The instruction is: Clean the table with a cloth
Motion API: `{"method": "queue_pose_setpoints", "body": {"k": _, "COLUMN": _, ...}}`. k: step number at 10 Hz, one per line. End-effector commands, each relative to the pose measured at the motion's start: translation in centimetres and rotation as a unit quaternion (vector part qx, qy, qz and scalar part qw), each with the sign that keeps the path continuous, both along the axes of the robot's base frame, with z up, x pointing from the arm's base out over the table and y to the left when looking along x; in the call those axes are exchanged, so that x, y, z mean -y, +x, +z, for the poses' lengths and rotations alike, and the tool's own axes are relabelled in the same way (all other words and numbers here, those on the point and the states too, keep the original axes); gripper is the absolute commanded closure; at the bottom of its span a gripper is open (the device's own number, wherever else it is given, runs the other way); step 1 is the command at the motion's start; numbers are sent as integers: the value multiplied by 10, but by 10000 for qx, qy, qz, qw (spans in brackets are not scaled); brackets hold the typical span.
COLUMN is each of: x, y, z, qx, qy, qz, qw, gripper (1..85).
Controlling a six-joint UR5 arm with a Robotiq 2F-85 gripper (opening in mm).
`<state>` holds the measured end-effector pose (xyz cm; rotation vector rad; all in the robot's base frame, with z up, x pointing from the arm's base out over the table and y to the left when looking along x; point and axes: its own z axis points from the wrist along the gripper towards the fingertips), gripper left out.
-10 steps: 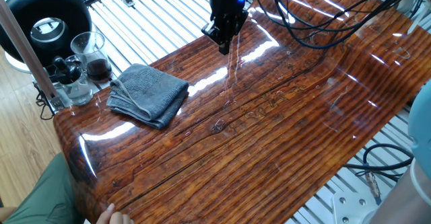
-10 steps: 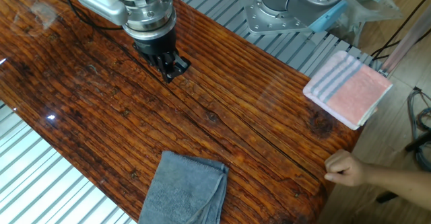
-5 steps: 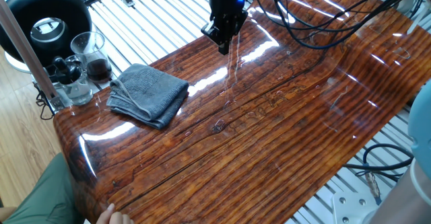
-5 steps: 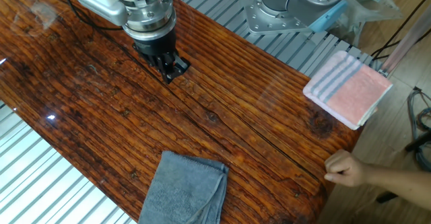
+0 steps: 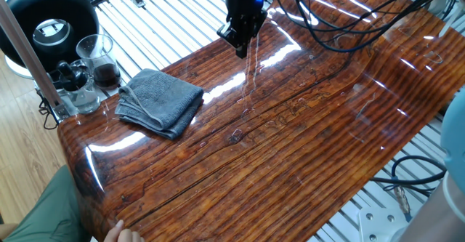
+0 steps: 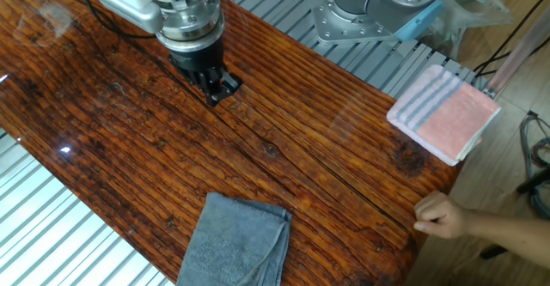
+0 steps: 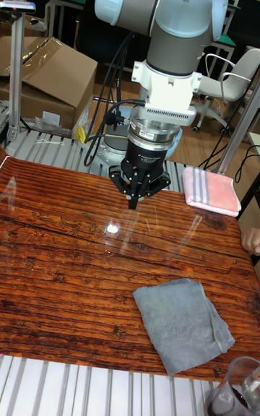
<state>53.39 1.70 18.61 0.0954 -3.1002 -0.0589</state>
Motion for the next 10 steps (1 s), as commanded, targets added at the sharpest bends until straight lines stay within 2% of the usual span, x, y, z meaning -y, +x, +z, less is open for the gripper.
{"method": "queue_pose_setpoints", "body": {"k": 1, "x": 2, "y": 3, "z": 0, "qx": 45, "qy": -95, "qz": -4, "qw": 9999, "gripper": 847}}
{"method": "queue_pose_setpoints", "body": {"k": 2, "x": 2, "y": 6, "z": 0, "qx": 113, "qy": -134, "qz": -35, "qw": 9998, "gripper": 770}}
{"method": "queue_pose_setpoints", "body": {"k": 3, "x": -12, "y": 8, "z": 2, "qx": 171, "qy": 133, "qz": -102, "qw": 9997, "gripper": 630}}
{"method": "queue_pose_setpoints", "body": {"k": 5, "x": -13, "y": 17, "z": 3, "qx": 384, "qy": 182, "qz": 194, "qw": 9989, "gripper": 523}}
{"method": "queue_pose_setpoints", "body": {"k": 6, "x": -23, "y": 16, "z": 1, "qx": 353, "qy": 352, "qz": 390, "qw": 9980, "gripper": 427}}
{"method": "queue_pose_setpoints", "body": {"k": 8, "x": -24, "y": 24, "z": -10, "qx": 478, "qy": 208, "qz": 710, "qw": 9961, "gripper": 410}}
{"method": "queue_pose_setpoints", "body": {"k": 9, "x": -31, "y": 26, "z": -13, "qx": 495, "qy": 275, "qz": 790, "qw": 9953, "gripper": 347}}
{"method": "queue_pose_setpoints", "body": {"k": 10, "x": -37, "y": 28, "z": -15, "qx": 504, "qy": 274, "qz": 813, "qw": 9950, "gripper": 330}}
